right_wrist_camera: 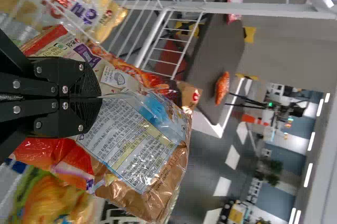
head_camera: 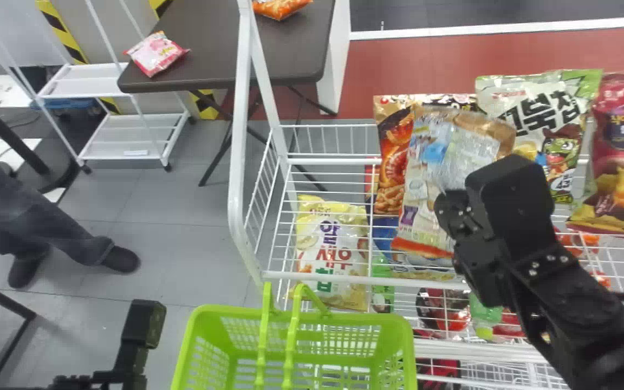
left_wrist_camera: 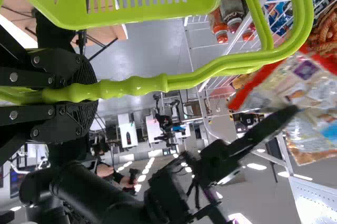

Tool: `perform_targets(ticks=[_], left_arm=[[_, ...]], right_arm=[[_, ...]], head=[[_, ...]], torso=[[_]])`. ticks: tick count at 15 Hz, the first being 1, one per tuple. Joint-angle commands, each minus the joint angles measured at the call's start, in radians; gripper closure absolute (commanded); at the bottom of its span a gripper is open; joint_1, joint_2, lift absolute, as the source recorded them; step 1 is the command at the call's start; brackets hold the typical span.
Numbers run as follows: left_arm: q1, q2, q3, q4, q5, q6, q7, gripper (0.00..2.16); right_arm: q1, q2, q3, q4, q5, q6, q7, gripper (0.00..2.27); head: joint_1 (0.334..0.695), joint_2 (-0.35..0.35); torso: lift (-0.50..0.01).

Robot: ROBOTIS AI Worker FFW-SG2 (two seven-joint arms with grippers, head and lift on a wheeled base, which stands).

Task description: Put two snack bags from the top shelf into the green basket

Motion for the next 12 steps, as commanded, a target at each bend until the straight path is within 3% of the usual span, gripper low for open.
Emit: perform_targets(ticks=[1,5,7,12], left_arm=[[0.000,0.000,0.000,0.000,0.000,0.013,-0.001,2.15],[0.000,0.000,-0.001,-0.002,0.000,0.013,-0.001,2.15],[0.000,0.000,-0.003,-0.002,0.000,0.013,0.000,2.15],[0.000,0.000,-0.003,-0.003,0.000,0.013,0.003,2.15]], right_arm=[[0.023,-0.027,0.025,-0.130,0.009,0.224,0.004,2.24],[0.042,-0.045,0.054,-0.248,0.017,0.499,0.049,2.24],[0.042,-0.045,0.079,-0.288,0.003,0.499,0.093,2.24],[0.037,-0.045,0.174,-0.306,-0.005,0.499,0.107,2.24]], head=[[0.695,0.137],[0.695,0.102],[0.695,0.098],[0.695,0.211]], torso=[[-0.001],[-0.001],[-0.001],[-0.001]])
